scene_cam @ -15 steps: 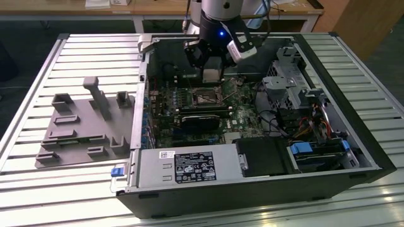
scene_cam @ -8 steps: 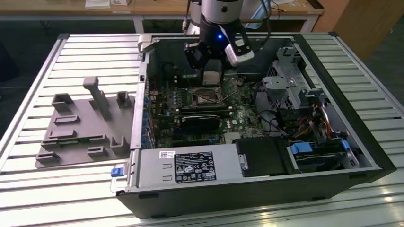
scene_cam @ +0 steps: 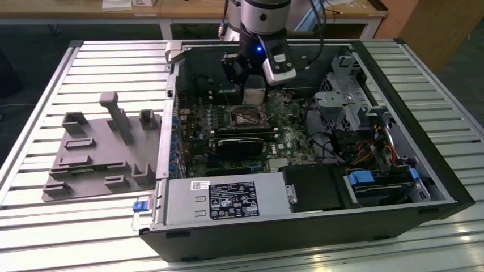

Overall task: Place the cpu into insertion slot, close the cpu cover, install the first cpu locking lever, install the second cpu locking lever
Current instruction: 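Place the cpu into insertion slot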

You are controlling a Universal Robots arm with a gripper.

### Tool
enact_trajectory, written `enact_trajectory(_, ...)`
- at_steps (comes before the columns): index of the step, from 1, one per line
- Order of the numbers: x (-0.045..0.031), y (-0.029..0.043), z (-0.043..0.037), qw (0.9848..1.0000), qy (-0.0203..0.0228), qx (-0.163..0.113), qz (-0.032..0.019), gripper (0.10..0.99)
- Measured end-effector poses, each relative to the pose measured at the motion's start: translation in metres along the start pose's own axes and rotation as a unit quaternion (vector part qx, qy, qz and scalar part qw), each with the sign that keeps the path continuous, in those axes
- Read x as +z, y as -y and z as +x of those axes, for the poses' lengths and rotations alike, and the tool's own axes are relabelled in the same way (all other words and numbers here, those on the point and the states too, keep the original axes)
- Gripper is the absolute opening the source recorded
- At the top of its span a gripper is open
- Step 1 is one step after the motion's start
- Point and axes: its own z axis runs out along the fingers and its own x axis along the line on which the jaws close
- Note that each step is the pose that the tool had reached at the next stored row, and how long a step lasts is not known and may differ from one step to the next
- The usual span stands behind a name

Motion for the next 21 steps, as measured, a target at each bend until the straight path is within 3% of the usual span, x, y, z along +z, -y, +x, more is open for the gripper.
enact_trajectory(5,0.0028,0.0002,0.0000,0.9995,0.0031,0.033,0.0022,0.537)
enact_trajectory(12,0.0059,0.0004,0.0000,0.9975,0.0074,0.070,0.0069,0.537)
enact_trajectory(17,0.0079,0.0006,0.0000,0.9955,0.0109,0.094,0.0119,0.537)
enact_trajectory(21,0.0092,0.0007,0.0000,0.9928,0.0138,0.118,0.0156,0.537)
